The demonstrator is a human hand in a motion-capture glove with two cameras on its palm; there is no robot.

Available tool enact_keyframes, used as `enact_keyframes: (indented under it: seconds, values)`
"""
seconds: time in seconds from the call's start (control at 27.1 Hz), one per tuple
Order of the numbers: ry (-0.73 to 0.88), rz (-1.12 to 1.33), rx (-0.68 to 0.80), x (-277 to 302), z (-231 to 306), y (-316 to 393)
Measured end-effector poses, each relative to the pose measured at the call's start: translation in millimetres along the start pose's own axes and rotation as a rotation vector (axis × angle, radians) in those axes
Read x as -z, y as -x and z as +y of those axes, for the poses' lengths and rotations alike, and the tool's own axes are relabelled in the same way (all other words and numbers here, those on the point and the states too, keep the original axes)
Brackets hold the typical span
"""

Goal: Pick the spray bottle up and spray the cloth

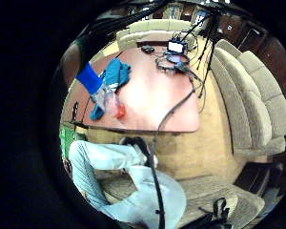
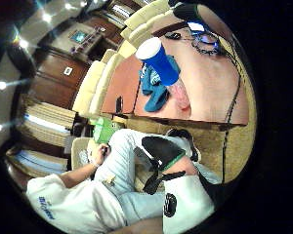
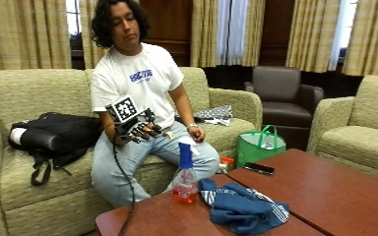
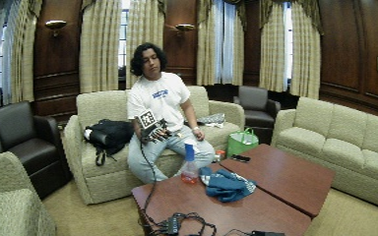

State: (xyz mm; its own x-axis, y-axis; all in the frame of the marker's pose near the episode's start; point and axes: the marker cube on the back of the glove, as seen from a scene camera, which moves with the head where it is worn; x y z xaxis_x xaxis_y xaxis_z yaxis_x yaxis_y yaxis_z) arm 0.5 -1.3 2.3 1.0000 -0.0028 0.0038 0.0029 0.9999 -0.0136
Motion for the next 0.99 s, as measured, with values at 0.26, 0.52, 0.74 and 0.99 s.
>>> enact_keyframes:
  seconds: [0.26,0.52,0.74,0.99]
  values:
    - [0.024,-0.020,-0.046,-11,3,2]
    - [0.063,-0.122,-0.048,-33,-3,-7]
    - [0.097,-0.239,-0.104,-73,-8,-14]
    - [0.113,-0.369,-0.126,-101,-24,-12]
